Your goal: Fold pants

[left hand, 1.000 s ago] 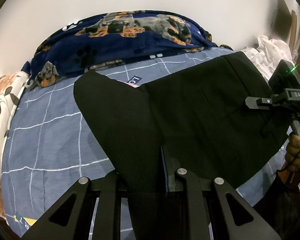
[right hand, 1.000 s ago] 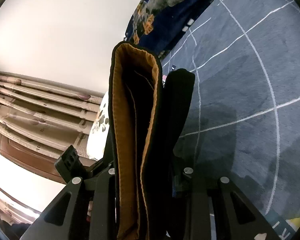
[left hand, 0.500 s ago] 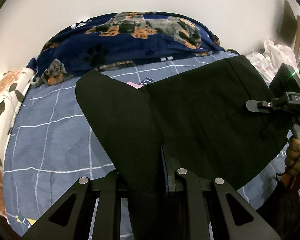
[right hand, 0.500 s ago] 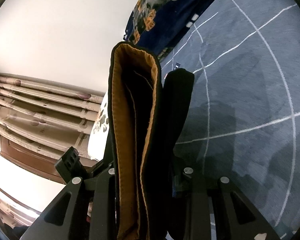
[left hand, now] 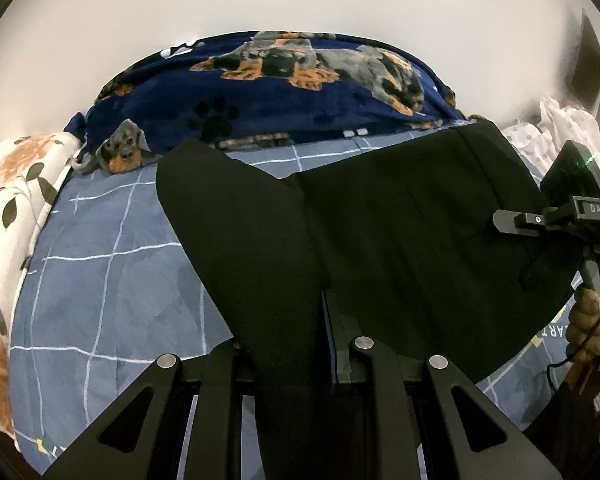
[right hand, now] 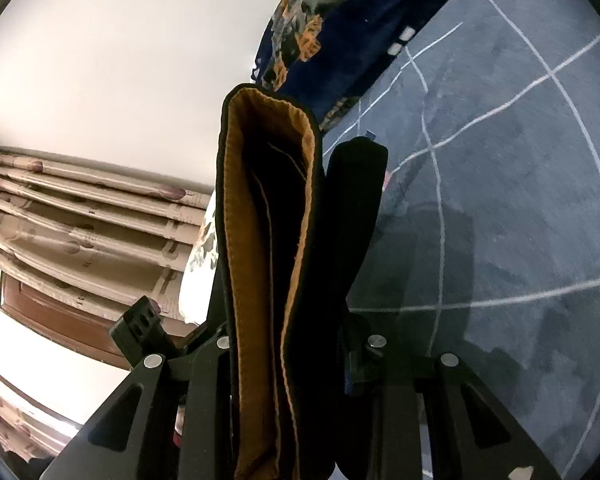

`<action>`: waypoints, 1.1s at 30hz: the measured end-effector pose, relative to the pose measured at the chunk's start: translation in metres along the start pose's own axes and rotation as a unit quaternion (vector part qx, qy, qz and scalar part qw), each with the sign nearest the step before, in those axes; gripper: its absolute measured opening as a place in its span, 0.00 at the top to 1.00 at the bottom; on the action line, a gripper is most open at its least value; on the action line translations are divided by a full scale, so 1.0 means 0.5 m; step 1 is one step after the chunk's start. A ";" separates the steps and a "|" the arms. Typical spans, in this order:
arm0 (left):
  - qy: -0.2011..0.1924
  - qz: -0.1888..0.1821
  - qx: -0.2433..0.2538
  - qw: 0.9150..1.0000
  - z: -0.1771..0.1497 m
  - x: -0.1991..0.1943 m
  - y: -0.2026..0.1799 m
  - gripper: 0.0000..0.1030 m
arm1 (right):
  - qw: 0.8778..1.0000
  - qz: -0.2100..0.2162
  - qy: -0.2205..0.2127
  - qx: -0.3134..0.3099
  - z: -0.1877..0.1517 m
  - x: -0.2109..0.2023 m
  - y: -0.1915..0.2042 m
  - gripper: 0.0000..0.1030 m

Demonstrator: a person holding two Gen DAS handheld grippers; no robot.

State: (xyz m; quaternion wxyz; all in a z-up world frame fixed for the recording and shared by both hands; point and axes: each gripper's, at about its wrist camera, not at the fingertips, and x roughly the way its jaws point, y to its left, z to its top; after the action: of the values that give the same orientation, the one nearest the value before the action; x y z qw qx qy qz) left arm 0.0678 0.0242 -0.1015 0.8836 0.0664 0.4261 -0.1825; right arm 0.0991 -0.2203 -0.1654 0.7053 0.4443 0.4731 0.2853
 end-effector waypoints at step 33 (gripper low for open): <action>-0.013 0.034 -0.024 0.999 0.132 0.131 0.098 0.83 | 1.000 0.002 -0.012 -0.008 0.177 0.121 -0.021 0.74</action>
State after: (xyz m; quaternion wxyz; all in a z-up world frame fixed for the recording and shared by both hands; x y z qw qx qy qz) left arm 0.1717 0.0340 -0.1125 0.8960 0.0572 0.4165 -0.1429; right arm 0.2041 -0.2070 -0.1858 0.7140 0.4428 0.4611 0.2856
